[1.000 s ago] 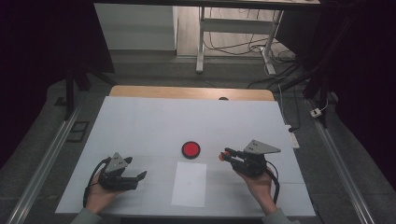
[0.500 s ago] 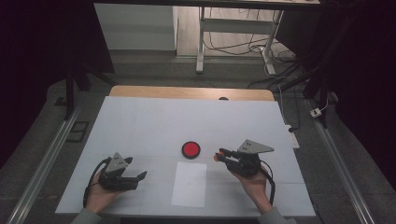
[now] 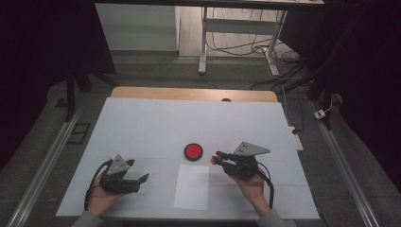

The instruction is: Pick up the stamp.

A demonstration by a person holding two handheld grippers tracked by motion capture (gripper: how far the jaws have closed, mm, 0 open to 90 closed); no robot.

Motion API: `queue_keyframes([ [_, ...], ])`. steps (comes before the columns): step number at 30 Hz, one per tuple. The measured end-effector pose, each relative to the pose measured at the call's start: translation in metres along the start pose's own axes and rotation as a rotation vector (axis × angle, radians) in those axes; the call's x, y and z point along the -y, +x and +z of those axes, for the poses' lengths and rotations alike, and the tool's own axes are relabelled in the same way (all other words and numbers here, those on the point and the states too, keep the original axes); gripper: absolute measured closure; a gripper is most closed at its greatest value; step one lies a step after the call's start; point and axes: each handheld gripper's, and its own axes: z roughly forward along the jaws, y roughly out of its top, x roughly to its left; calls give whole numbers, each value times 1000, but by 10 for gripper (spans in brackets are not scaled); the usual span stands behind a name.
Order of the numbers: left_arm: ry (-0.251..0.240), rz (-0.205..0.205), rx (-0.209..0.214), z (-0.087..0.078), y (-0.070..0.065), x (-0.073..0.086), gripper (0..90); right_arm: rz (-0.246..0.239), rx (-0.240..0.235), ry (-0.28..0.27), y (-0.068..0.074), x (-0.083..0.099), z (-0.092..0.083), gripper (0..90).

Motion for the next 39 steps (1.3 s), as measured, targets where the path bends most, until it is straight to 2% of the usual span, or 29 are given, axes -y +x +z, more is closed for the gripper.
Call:
queue_keyframes([
  [21,0,-5,13,2,-1,-1,210,-42,-74,20,24,-6,23,718],
  [26,-12,-17,24,2,-2,-1,210,-41,-85,19,25,-8,25,718],
  [39,-20,-11,35,1,-4,-3,210,-46,-96,19,28,-8,27,718],
])
